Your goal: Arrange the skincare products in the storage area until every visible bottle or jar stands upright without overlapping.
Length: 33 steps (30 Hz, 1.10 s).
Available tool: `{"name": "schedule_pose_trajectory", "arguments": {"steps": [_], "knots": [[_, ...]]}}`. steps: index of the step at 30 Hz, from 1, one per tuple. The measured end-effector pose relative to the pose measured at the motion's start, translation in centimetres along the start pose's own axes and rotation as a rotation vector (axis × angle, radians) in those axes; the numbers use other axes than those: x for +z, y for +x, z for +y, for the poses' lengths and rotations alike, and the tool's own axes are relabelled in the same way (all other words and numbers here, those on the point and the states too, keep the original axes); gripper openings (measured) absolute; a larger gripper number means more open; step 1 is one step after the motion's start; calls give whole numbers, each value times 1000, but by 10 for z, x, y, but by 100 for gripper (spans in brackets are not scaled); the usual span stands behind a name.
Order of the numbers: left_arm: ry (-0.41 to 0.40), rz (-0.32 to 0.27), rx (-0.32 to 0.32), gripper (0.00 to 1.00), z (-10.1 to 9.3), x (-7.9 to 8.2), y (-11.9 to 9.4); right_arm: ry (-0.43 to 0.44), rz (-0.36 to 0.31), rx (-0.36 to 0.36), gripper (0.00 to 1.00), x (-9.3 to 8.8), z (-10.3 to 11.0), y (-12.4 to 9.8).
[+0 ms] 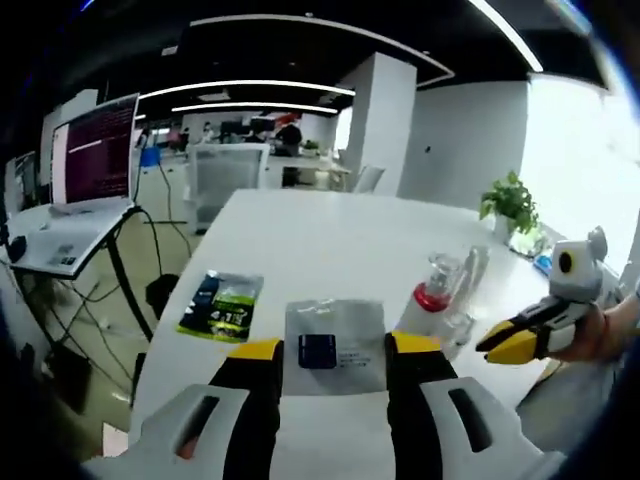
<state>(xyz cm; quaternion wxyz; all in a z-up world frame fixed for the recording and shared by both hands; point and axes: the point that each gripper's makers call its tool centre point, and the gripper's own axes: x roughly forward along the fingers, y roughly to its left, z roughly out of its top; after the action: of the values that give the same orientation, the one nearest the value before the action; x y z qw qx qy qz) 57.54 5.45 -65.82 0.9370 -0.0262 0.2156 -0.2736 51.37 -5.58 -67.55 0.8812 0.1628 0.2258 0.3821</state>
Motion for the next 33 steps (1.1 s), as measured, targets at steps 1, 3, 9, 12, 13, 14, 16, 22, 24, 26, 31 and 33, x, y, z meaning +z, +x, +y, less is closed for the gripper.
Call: {"name": "schedule_pose_trajectory", "arguments": {"steps": [1, 3, 9, 12, 13, 14, 16, 22, 24, 26, 31, 33], "knots": [[-5, -3, -22, 46, -6, 0, -2, 10, -16, 9, 12, 3, 2, -1], [-2, -1, -44, 46, -17, -4, -5, 26, -46, 33, 13, 9, 6, -3], [97, 28, -85, 46, -45, -14, -8, 109, -107, 80, 19, 20, 13, -6], [133, 20, -103, 46, -60, -14, -7, 123, -81, 78, 18, 14, 12, -2], [139, 21, -107, 46, -63, -14, -7, 129, -71, 85, 17, 12, 13, -1], [157, 28, -113, 46, -67, -15, -5, 162, -56, 107, 16, 9, 16, 0], [198, 37, -114, 46, -72, -17, -3, 198, -45, 122, 16, 6, 17, 2], [248, 32, -160, 46, -90, -19, -2, 225, -50, 120, 8, 6, 15, 0], [269, 30, -176, 46, -96, -20, -1, 232, -50, 110, 0, 6, 13, 0], [330, 51, -155, 37, -95, -25, 1, 259, -51, 99, 0, 7, 11, -1], [292, 59, -171, 23, -90, -26, 3, 260, -39, 94, 0, 7, 7, -4], [258, 74, -182, 25, -86, -27, 3, 264, -45, 101, 0, 9, 9, -5]]}}
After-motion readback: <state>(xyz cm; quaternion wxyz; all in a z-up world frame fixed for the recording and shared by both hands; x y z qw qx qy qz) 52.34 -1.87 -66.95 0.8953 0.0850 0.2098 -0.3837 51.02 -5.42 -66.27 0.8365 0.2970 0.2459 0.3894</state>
